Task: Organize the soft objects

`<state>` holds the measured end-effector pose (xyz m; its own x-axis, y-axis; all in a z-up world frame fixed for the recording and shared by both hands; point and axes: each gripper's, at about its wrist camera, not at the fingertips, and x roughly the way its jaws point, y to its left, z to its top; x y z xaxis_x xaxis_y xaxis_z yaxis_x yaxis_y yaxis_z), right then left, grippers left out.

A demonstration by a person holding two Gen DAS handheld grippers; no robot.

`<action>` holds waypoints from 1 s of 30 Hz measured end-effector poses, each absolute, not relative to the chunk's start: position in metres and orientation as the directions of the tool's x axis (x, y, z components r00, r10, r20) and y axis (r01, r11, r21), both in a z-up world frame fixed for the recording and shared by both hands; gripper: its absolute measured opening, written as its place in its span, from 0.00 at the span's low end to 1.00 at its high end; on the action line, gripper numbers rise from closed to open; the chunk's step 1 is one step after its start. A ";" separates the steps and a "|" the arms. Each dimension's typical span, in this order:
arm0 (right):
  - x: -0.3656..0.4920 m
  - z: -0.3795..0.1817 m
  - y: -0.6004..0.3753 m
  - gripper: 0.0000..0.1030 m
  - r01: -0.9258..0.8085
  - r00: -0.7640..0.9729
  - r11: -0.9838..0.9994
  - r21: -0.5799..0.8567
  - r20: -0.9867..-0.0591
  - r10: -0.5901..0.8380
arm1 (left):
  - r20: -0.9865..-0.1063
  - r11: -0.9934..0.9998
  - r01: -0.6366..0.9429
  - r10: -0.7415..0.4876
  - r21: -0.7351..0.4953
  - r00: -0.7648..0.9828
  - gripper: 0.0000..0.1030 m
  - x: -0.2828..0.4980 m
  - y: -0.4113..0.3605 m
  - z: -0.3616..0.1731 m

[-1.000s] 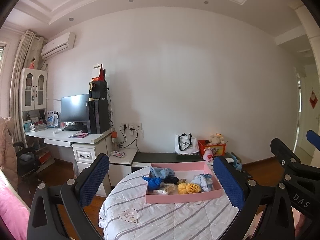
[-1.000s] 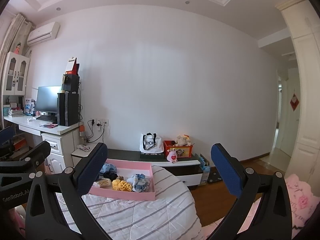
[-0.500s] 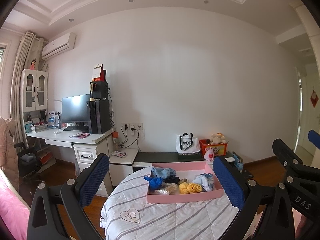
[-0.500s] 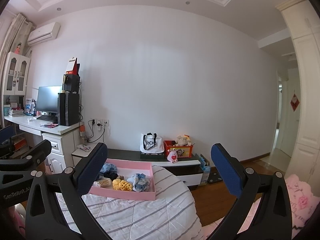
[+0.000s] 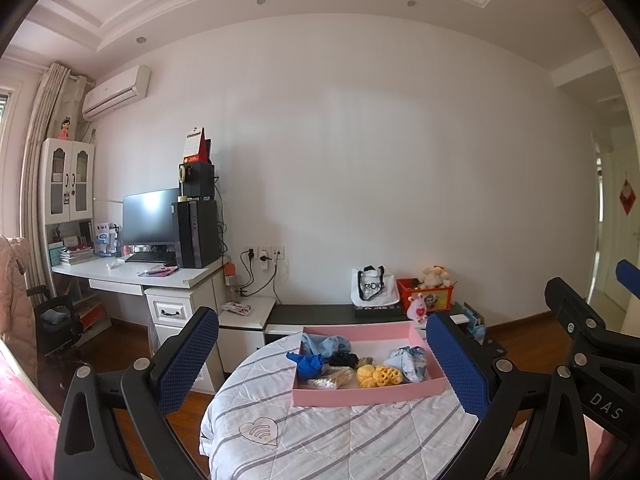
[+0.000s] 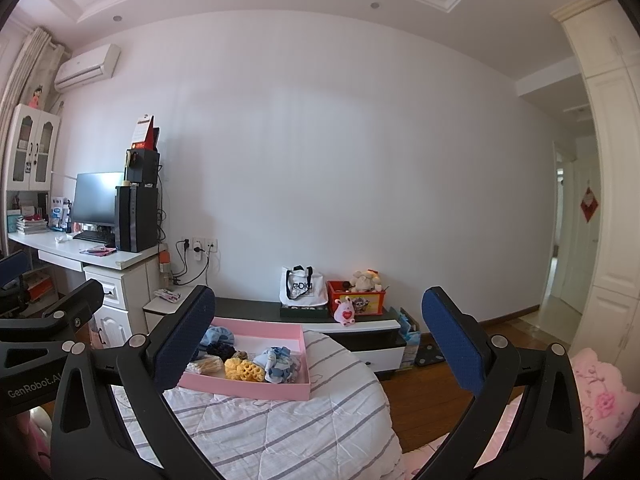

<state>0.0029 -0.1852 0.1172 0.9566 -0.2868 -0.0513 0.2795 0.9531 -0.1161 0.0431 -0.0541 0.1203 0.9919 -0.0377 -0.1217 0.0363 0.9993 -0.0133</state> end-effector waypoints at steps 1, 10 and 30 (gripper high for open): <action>0.003 0.117 -0.185 1.00 0.280 0.956 0.953 -0.117 -0.052 -0.288 | -0.121 0.999 0.036 -0.037 -0.013 0.992 1.00 0.041 -0.054 0.121; 0.003 0.116 -0.184 1.00 0.285 0.955 0.950 -0.128 -0.052 -0.294 | -0.118 0.999 0.033 -0.034 -0.015 0.992 1.00 0.042 -0.052 0.120; 0.004 0.115 -0.182 1.00 0.285 0.953 0.949 -0.138 -0.061 -0.295 | -0.122 0.999 0.029 -0.031 -0.018 0.992 1.00 0.040 -0.051 0.117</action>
